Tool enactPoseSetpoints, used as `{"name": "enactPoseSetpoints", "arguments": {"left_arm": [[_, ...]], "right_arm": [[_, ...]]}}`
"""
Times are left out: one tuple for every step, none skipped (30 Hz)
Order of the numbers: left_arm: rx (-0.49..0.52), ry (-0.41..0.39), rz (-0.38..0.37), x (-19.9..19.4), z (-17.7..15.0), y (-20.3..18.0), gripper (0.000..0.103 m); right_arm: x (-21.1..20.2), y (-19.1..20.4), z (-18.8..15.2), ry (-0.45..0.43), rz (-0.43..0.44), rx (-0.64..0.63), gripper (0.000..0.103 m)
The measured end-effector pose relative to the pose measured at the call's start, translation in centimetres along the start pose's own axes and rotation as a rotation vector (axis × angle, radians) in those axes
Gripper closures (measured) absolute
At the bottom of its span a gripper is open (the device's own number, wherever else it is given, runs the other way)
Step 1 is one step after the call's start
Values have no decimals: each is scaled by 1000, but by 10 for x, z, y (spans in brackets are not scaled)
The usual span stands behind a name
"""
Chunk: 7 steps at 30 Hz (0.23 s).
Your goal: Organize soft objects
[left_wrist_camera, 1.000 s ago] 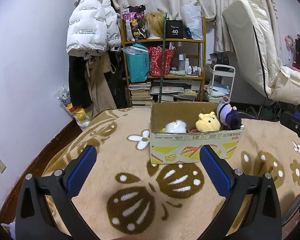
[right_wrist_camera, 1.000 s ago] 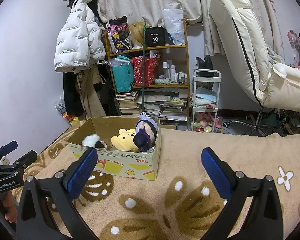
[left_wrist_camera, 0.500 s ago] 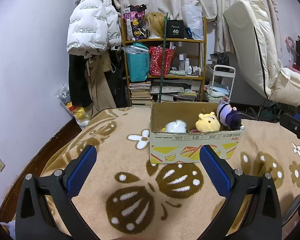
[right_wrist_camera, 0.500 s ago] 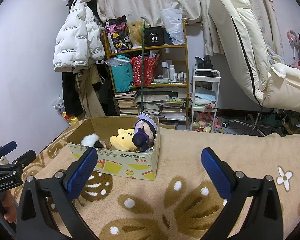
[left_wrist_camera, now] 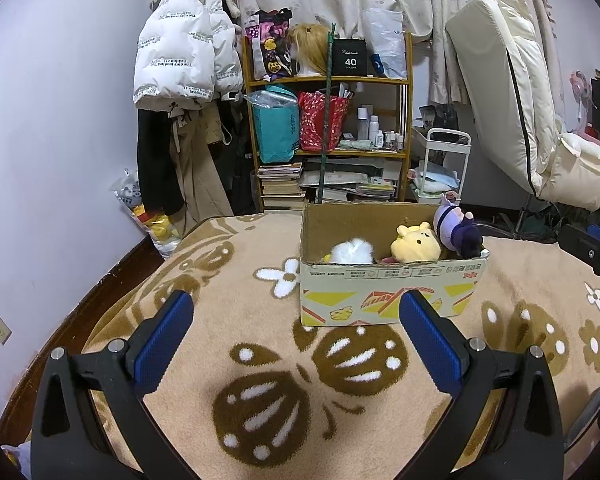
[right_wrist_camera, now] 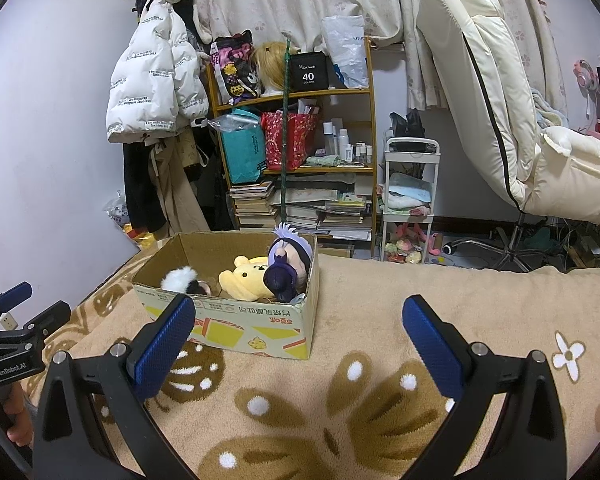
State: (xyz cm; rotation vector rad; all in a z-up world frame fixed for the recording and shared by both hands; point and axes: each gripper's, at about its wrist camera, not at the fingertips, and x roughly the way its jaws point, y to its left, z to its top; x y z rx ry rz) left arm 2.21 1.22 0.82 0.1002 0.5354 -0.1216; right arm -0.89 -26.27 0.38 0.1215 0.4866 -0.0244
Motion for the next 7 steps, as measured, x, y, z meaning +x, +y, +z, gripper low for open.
{"name": "enactPoseSetpoints", "arguments": {"left_arm": [[0,1,1,0,0,0,1],[0,1,2,0,-1,-1,1],[0,1,3,-1,-1,-2,1],[-1,1,1,-1,-1,-2,1],[-1,1,1,-1,-1,-2,1],[-1,1,1,-1,-1,-3,1],[-2,2,1,-1,-1,-2,1]], "right_arm": [[0,0,0,1,1,1,0],[0,0,0,2,0,1,0],[0,0,0,1,0,0,0],[0,0,0,1,1,0,0],[0,0,0,0,1,1,0],[0,0,0,0,0,1,0],[0,0,0,1,0,0,0]]}}
